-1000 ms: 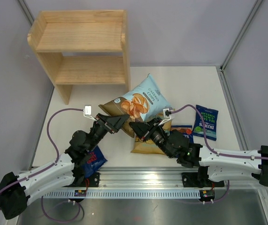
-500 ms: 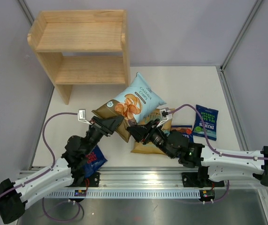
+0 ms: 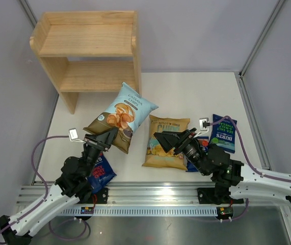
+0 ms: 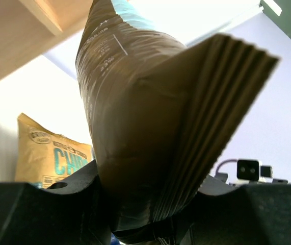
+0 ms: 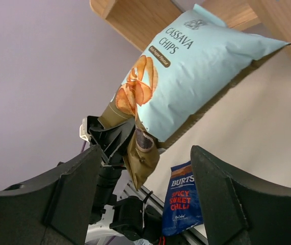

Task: Place and organize the chips bags onto the shelf

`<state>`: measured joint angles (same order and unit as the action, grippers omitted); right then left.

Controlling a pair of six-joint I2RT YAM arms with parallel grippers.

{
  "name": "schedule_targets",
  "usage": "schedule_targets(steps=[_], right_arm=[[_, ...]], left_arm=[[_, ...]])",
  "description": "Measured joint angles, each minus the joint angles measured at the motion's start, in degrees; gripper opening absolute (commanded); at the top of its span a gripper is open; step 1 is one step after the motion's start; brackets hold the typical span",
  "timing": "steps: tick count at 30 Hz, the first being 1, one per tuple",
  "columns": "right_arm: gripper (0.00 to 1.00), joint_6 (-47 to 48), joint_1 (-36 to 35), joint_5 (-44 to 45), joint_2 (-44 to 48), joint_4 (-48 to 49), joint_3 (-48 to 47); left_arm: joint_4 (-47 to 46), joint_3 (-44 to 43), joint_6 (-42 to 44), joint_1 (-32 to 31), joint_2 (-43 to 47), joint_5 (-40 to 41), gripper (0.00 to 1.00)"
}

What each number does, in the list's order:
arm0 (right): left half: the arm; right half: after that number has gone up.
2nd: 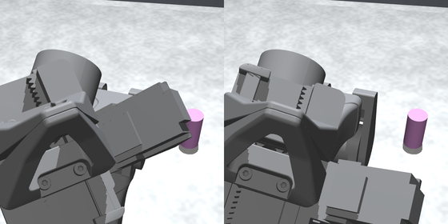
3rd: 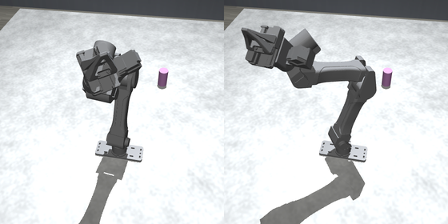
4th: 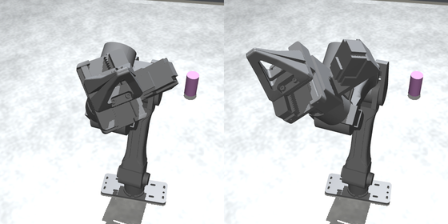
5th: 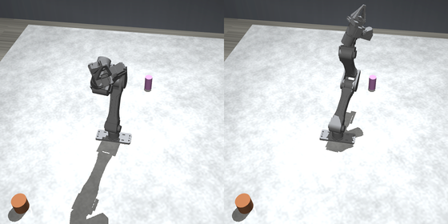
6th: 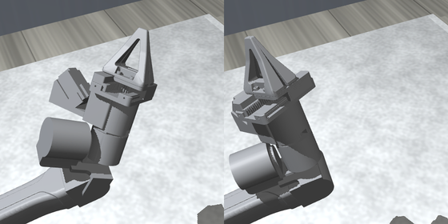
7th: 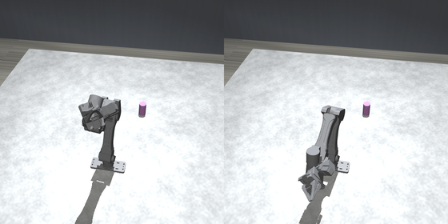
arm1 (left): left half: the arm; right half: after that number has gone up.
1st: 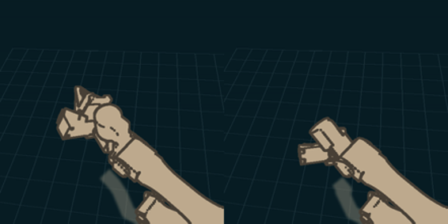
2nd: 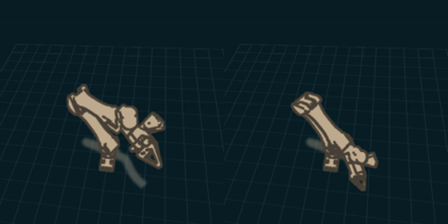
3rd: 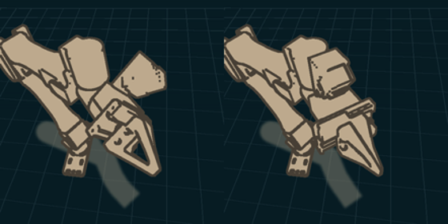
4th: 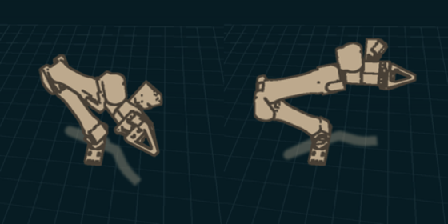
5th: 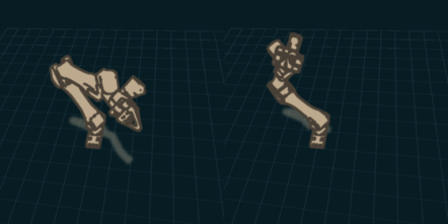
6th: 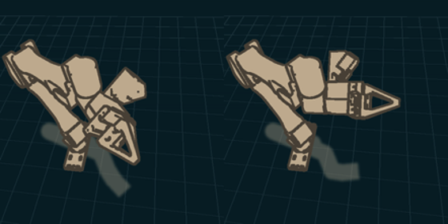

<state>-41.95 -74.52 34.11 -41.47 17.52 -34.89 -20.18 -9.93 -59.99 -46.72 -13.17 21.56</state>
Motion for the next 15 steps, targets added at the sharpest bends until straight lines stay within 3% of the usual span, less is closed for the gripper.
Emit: schedule_targets(steps=[10,15], right_arm=[[0.8,0.0,0.0,3.0,5.6,-5.6,0.9],[0.81,0.0,0.0,3.6,6.3,-7.3,0.9]], left_arm=[[17.7,-5.6,2.2,0.0,7.1,8.7,0.18],[22.4,-10.8,5.7,0.0,5.9,11.6,0.19]])
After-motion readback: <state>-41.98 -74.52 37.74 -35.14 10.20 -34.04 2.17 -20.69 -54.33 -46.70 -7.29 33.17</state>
